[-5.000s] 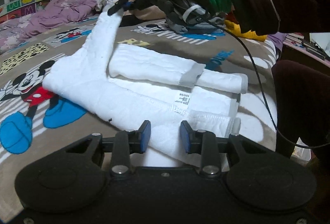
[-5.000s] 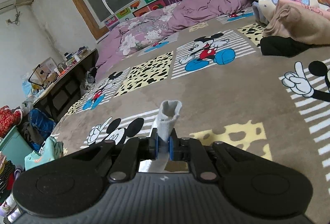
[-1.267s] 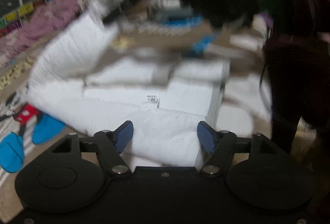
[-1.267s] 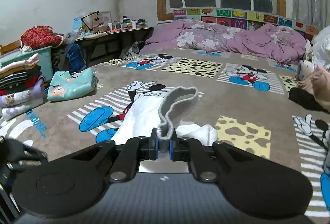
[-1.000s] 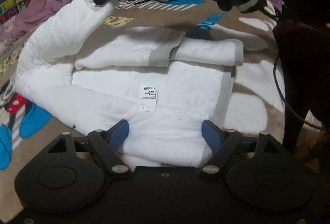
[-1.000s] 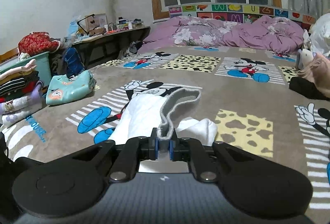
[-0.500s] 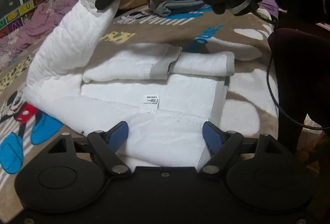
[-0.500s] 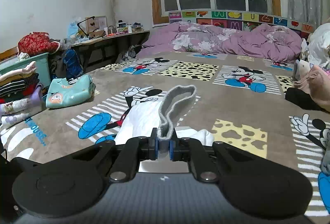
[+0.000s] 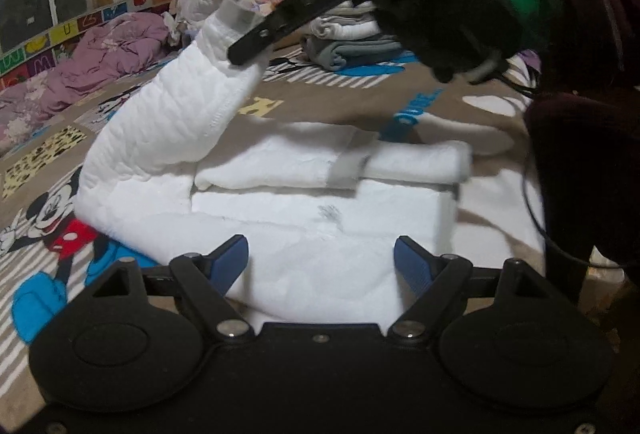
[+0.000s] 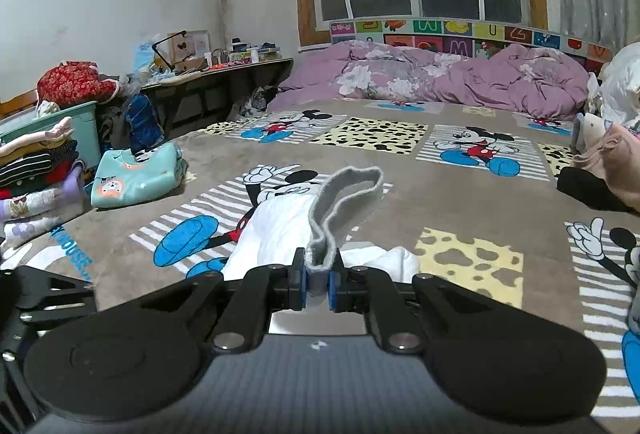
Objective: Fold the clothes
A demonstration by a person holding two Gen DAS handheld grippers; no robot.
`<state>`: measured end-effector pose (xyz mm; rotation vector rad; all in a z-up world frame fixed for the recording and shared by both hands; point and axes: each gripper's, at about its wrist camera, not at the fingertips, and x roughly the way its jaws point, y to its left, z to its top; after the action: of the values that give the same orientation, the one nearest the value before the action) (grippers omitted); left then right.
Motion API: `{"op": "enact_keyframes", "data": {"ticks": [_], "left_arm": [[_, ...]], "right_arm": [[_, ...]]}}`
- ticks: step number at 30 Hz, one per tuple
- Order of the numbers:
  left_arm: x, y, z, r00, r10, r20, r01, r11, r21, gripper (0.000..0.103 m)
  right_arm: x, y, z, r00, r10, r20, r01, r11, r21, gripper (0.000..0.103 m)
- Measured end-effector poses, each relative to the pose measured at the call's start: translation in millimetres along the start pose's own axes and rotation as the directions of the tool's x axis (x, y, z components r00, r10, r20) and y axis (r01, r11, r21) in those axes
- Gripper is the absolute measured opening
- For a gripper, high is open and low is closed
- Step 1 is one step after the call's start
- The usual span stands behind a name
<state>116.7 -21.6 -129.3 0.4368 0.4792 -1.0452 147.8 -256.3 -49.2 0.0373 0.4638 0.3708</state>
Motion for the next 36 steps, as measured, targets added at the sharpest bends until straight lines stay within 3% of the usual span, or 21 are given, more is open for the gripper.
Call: {"op": "enact_keyframes", "data": {"ticks": [1, 3, 4, 7, 14, 18, 23, 36], "left_arm": [[7.6, 4.2, 1.1, 1.0, 0.012, -0.016, -0.012, 1.0, -0.004, 0.081], [27.6, 7.8, -0.8, 0.992, 0.022, -0.124, -0.018, 0.999, 0.03, 0.081], [34.9, 10.4, -1.9, 0.988, 0.019, -0.153, -0.015, 1.0, 0.026, 0.088], [45.6, 17.9, -4.5, 0.987, 0.004, -0.159, -0.007, 1.0, -0.016, 0.098], [41.7, 11.2, -3.7, 0.99, 0.026, -0.139, -0.028, 1.0, -0.011, 0.098], [41.7, 12.0, -2.7, 0.99, 0.036, -0.134, -0.037, 0.999, -0.008, 0.098], [40.3, 10.8, -1.9, 0.991, 0.044, -0.127, -0.044, 0.999, -0.001, 0.098], [30.2, 11.5, 1.5, 0.995, 0.037, -0.096, -0.037, 0.999, 0.0, 0.097]], "right_arm": [[0.2, -0.5, -0.5, 1.0, 0.002, -0.001, -0.002, 1.0, 0.0, 0.012], [0.0, -0.3, -0.8, 1.0, 0.015, -0.002, -0.015, 1.0, -0.01, 0.012], [-0.3, 0.5, -0.4, 1.0, 0.018, -0.001, -0.018, 1.0, -0.022, 0.012], [-1.4, 3.2, 0.9, 1.0, 0.023, 0.003, -0.023, 0.998, -0.061, 0.012], [-12.5, 20.8, 11.0, 0.997, 0.064, 0.041, -0.056, 0.984, -0.167, 0.012], [-25.3, 48.4, 8.4, 0.994, 0.112, 0.009, -0.103, 0.939, -0.329, 0.012], [-31.3, 81.9, -9.3, 0.991, 0.116, -0.068, -0.135, 0.839, -0.527, 0.012], [4.1, 103.8, -43.1, 0.988, 0.023, -0.154, -0.12, 0.746, -0.655, 0.012]]}}
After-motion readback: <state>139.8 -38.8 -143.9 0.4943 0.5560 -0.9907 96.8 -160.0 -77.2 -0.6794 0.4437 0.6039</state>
